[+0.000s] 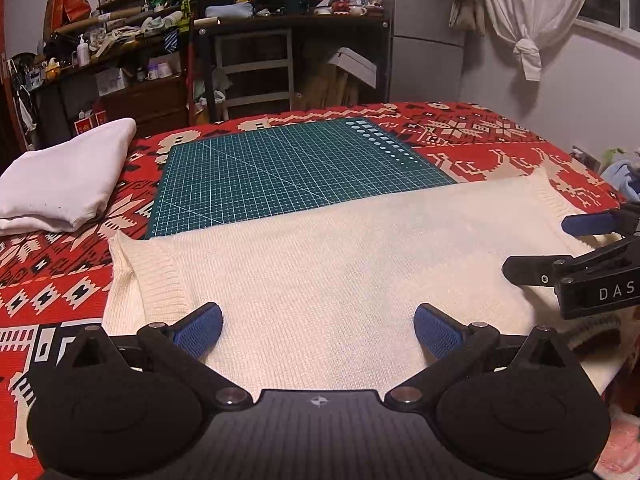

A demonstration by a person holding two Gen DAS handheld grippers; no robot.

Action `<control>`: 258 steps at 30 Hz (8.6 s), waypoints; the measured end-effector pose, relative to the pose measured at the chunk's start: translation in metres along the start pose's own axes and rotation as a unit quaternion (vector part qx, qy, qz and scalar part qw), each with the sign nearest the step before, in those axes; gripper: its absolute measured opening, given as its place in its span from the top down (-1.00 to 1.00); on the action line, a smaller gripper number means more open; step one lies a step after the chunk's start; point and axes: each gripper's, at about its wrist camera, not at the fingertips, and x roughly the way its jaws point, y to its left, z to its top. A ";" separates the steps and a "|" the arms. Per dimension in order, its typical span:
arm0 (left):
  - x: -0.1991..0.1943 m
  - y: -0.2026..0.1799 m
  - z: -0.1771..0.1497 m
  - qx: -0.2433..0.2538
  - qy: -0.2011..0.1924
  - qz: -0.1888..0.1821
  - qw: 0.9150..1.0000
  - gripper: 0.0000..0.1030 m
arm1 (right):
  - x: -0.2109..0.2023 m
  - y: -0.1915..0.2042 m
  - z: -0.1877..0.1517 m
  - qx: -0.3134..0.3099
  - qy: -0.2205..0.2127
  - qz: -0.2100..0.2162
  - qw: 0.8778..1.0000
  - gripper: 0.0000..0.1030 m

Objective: Fold clothes

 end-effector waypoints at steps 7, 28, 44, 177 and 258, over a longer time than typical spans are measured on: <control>-0.002 -0.002 0.014 0.001 0.052 -0.002 0.999 -1.00 | -0.001 -0.003 0.014 -0.002 0.045 0.003 0.999 -0.99; -0.022 -0.017 -0.007 -0.011 0.070 0.003 0.997 -1.00 | -0.031 -0.002 -0.010 0.007 0.070 -0.013 0.997 -0.99; -0.019 -0.023 -0.002 -0.025 0.079 0.023 0.996 -1.00 | -0.021 -0.002 -0.002 0.031 0.093 -0.028 0.995 -0.99; -0.059 0.003 0.006 -0.177 0.119 -0.161 0.964 0.81 | -0.077 0.014 -0.015 0.150 0.091 0.135 0.975 0.88; -0.050 -0.009 0.002 -0.129 0.128 -0.184 0.966 0.86 | -0.068 0.020 0.002 0.084 0.092 0.146 0.981 0.76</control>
